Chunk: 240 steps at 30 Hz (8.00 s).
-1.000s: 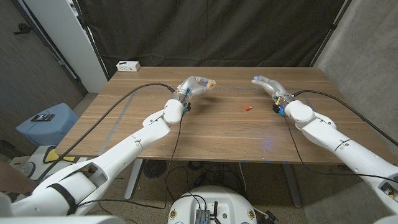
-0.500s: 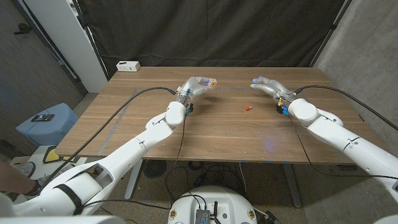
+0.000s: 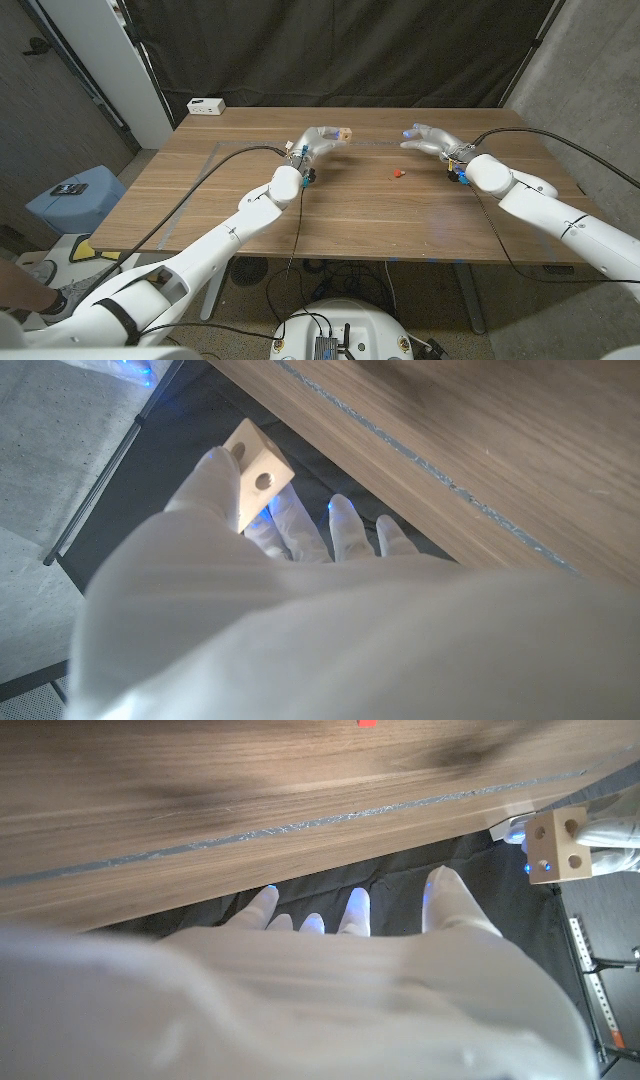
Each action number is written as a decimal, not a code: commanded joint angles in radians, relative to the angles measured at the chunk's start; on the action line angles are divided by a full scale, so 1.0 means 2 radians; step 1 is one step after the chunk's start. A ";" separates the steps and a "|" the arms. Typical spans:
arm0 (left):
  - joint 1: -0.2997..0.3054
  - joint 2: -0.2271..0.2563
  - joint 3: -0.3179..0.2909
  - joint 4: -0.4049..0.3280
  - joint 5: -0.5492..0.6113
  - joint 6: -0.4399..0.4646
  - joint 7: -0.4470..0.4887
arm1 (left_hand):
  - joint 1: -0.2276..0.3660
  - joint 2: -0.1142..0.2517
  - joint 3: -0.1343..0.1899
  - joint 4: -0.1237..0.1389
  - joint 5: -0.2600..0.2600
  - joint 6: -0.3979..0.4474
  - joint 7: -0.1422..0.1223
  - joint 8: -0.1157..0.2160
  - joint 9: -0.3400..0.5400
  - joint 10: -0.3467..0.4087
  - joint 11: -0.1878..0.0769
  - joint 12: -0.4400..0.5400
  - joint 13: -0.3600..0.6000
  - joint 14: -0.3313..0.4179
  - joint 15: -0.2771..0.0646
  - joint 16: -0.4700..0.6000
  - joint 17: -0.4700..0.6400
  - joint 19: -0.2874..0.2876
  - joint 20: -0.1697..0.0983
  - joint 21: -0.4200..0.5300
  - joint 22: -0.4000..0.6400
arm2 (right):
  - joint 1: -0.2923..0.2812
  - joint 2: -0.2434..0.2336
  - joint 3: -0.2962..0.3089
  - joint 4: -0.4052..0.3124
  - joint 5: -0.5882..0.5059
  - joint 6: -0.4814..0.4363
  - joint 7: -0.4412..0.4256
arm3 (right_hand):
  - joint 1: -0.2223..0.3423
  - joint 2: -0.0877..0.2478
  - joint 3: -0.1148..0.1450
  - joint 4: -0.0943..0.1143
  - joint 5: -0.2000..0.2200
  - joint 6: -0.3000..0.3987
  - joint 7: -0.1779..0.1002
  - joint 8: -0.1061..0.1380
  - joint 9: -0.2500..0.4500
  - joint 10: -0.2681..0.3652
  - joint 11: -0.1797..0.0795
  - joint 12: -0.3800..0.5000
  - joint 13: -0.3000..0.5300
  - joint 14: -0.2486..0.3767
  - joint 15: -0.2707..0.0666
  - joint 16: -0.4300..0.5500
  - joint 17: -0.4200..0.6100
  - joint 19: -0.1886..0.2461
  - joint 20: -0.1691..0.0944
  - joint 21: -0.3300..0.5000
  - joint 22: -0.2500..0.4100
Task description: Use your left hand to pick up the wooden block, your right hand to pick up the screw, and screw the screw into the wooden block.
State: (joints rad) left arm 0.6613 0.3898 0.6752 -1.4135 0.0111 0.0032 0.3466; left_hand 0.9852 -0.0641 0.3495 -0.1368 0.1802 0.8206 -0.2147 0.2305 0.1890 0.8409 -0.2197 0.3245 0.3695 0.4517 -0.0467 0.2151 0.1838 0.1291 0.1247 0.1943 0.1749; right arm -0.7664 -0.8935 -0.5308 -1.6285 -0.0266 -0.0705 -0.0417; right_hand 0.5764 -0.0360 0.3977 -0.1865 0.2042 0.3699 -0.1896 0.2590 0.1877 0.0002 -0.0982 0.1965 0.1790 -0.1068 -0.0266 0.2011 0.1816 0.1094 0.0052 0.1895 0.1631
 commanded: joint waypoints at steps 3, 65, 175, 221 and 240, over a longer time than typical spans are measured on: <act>-0.001 -0.003 0.006 0.000 -0.031 0.002 -0.027 | 0.001 0.003 -0.003 0.001 -0.001 0.000 -0.001 -0.001 0.002 0.000 -0.001 -0.002 0.002 -0.002 -0.048 -0.001 0.002 -0.006 0.001 -0.002 0.001 | 0.011 -0.038 -0.010 -0.013 -0.052 0.029 0.032 | 0.021 0.001 0.010 0.000 0.001 0.000 -0.009 0.000 0.001 0.001 -0.003 -0.003 0.003 0.001 0.000 0.000 0.000 0.003 -0.001 0.002 0.001; 0.090 0.014 0.005 -0.098 -0.016 0.022 0.035 | -0.003 0.010 -0.009 0.002 -0.001 0.002 -0.001 -0.004 0.002 -0.004 -0.001 -0.009 0.006 0.000 -0.050 0.001 0.004 -0.004 -0.005 0.000 0.001 | 0.093 -0.021 -0.068 0.003 -0.255 0.077 0.140 | 0.095 -0.029 0.020 0.005 0.000 -0.016 -0.015 -0.014 0.005 -0.017 0.011 -0.008 0.003 0.013 0.015 -0.002 0.001 0.022 0.011 0.000 0.002; 0.095 0.020 0.011 -0.093 0.006 0.001 0.011 | -0.005 0.021 -0.016 0.001 -0.002 0.010 -0.001 -0.005 0.002 -0.005 -0.001 -0.020 0.012 -0.004 -0.053 0.001 0.005 -0.009 -0.007 0.001 0.002 | 0.120 0.009 -0.114 0.073 -0.292 0.064 0.142 | 0.111 -0.039 0.011 0.011 -0.001 0.039 -0.012 0.018 0.021 -0.034 0.005 -0.004 0.004 0.010 0.006 0.000 0.003 0.027 0.016 0.001 0.003; 0.099 0.024 0.012 -0.101 0.005 0.006 0.008 | -0.006 0.026 -0.018 0.001 -0.002 0.011 -0.001 -0.006 0.002 -0.004 -0.001 -0.023 0.014 -0.003 -0.053 0.002 0.005 -0.009 -0.007 0.001 0.002 | 0.111 0.012 -0.118 0.071 -0.311 0.055 0.109 | 0.135 -0.032 0.009 0.012 0.002 0.117 -0.008 0.071 0.041 -0.012 -0.009 0.000 0.004 0.025 -0.008 0.003 0.004 0.043 0.012 0.003 0.003; 0.105 0.024 0.012 -0.107 0.008 0.008 0.014 | -0.007 0.027 -0.020 0.001 -0.002 0.012 -0.001 -0.007 0.002 -0.003 -0.001 -0.024 0.015 -0.004 -0.052 0.002 0.005 -0.009 -0.007 0.002 0.002 | 0.113 0.014 -0.121 0.074 -0.320 0.059 0.100 | 0.145 -0.029 0.008 0.012 0.003 0.130 -0.009 0.085 0.047 -0.005 -0.014 0.000 0.004 0.032 -0.012 0.004 0.004 0.050 0.011 0.003 0.003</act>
State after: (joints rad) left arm 0.8645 0.4369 0.6993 -1.6216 0.0228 0.0171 0.3669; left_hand 0.9703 -0.0230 0.3125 -0.1344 0.1801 0.8360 -0.2203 0.2115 0.1888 0.8334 -0.2196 0.2769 0.3970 0.4443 -0.0465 0.2150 0.1933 0.1145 0.1143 0.1943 0.1744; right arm -0.5426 -0.8688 -0.7690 -1.4858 -0.6574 0.0413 0.1691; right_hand 0.8522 -0.0959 0.4174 -0.1607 0.2042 0.6185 -0.2094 0.4218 0.2767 -0.0141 -0.1232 0.1925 0.1835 -0.0445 -0.0357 0.2011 0.1838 0.1985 0.0233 0.1894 0.1649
